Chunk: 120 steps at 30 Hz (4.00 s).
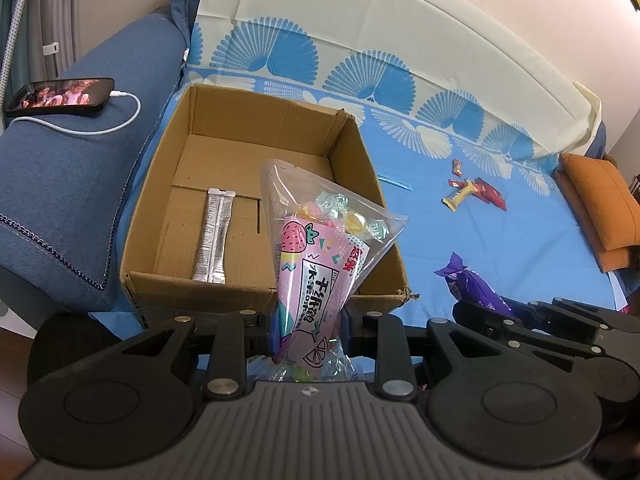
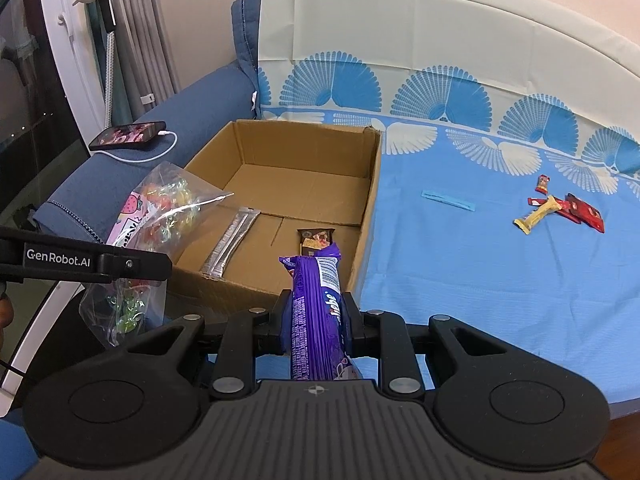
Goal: Organize snacks
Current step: 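Carry the pink candy bag and purple bar toward the box with both tools, then lower the candy bag into the box with left tool while right tool drops the purple bar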
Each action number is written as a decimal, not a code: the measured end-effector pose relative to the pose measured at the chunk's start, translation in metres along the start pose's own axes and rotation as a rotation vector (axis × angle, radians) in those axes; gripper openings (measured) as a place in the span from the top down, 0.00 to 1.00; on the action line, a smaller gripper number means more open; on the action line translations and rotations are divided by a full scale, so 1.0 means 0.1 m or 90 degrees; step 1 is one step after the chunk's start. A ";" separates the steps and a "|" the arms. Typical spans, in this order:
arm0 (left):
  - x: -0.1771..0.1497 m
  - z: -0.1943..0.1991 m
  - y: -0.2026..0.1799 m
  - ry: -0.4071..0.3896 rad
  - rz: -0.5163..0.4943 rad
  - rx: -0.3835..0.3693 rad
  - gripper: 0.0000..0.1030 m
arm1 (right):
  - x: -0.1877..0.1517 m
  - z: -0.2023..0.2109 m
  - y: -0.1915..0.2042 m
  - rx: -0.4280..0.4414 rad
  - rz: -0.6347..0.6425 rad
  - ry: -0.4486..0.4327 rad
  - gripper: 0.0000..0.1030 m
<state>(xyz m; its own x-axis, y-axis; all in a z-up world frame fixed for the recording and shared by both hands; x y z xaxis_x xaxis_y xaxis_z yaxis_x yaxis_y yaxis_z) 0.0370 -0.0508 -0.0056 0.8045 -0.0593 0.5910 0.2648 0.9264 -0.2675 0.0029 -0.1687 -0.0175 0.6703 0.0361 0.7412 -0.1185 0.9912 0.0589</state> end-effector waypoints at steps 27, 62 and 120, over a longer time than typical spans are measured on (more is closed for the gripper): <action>0.26 -0.11 0.21 -0.024 0.038 0.000 0.71 | 0.23 -0.23 0.07 -0.022 0.018 -0.006 0.75; 1.00 -1.25 0.65 0.005 0.067 0.035 0.70 | 0.76 -1.59 0.22 -0.006 0.024 0.062 0.75; 0.48 -0.85 0.53 -0.010 0.051 0.150 0.00 | 0.39 -1.17 0.42 -0.014 0.086 0.087 0.01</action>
<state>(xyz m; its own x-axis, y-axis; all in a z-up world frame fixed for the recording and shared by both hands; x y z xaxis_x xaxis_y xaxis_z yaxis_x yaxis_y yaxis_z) 0.1347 -0.0365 -0.0560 0.8093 0.0223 0.5870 0.0676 0.9891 -0.1308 0.1097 -0.1106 -0.0640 0.7427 0.1839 0.6439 -0.1983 0.9788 -0.0508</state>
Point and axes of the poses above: each gripper's, at about its wrist camera, not at the fingertips, and z roughly against the way its jaws point, y to its left, x to its top, the point moved 4 cm from there along -z, roughly the way its jaws point, and after that the axes turned 3 degrees about -x, right-handed, at the moved point
